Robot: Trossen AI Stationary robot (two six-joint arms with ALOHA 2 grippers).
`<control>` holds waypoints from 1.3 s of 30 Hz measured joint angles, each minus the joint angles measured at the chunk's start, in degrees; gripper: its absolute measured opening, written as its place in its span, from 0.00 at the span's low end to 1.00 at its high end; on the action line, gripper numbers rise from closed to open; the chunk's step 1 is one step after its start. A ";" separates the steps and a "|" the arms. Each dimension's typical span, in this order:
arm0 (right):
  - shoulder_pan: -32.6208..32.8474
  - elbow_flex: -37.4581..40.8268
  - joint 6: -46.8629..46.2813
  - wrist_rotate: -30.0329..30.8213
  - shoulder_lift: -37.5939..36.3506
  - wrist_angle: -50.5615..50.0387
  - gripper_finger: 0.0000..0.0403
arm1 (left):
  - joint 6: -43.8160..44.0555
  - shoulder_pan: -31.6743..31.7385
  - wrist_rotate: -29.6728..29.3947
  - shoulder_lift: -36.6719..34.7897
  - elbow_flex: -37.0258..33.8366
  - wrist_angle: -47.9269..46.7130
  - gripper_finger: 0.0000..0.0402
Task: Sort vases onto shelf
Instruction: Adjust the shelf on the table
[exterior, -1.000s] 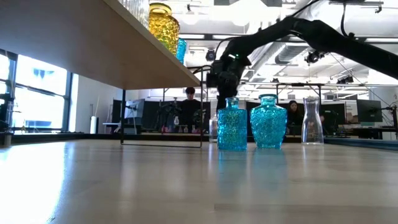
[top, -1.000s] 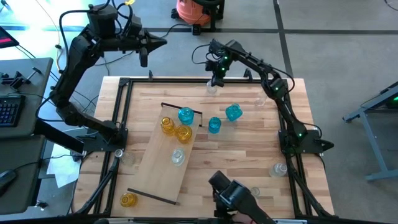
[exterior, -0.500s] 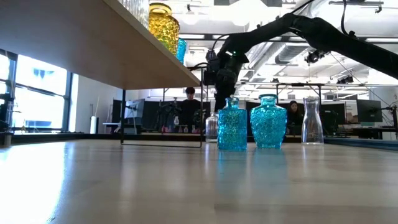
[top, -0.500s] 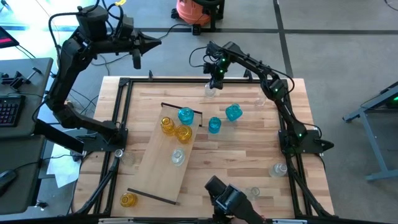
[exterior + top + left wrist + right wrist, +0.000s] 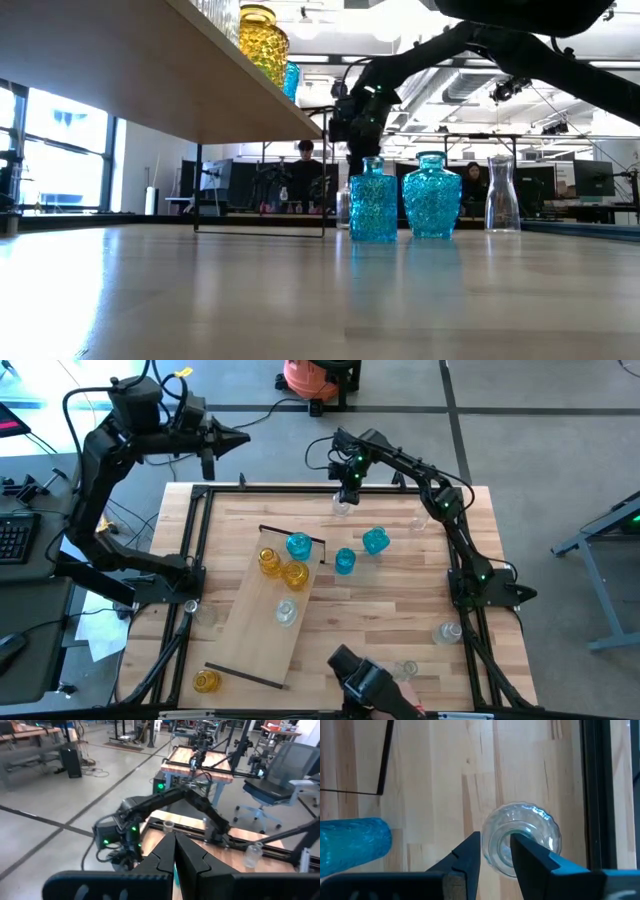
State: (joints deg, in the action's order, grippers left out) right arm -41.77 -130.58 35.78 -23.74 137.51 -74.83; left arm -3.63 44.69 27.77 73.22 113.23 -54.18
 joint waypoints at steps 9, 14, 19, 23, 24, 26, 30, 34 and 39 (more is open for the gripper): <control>0.18 0.04 0.20 0.83 0.12 0.64 0.11 | 0.07 -2.06 -4.10 -0.14 0.00 -12.19 0.00; 0.21 0.00 0.17 1.06 0.17 0.56 0.04 | -0.05 -4.15 -6.57 -0.32 0.00 -15.10 0.00; 0.32 0.02 0.07 1.13 0.24 0.39 0.02 | -2.34 -5.21 -10.99 -0.27 0.01 -28.20 0.00; 0.32 0.04 -0.45 1.26 0.24 0.38 0.02 | -2.05 -6.63 -13.59 0.30 -0.63 -35.95 0.00; 0.32 0.04 -0.48 1.26 0.24 0.38 0.01 | -1.08 -7.34 -13.27 -0.15 -1.69 -34.89 0.00; 0.32 0.06 -0.72 1.26 0.24 0.38 0.01 | -0.15 -8.77 -13.16 -0.85 -3.79 -35.34 0.00; 0.32 0.07 -1.06 1.30 0.24 0.40 0.01 | 1.24 -10.99 -12.36 -2.95 -12.28 -35.78 0.00; 0.32 0.09 -1.35 1.24 0.24 0.42 0.01 | 1.64 -13.10 -12.88 -5.95 -22.12 -35.75 0.00; 0.32 0.11 -2.47 1.22 0.24 0.42 0.01 | 4.00 -14.95 -14.65 -11.14 -32.62 -33.21 0.00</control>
State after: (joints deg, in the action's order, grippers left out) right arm -41.45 -130.48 33.30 -22.52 137.75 -74.41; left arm 0.37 29.74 13.12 62.08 80.61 -87.39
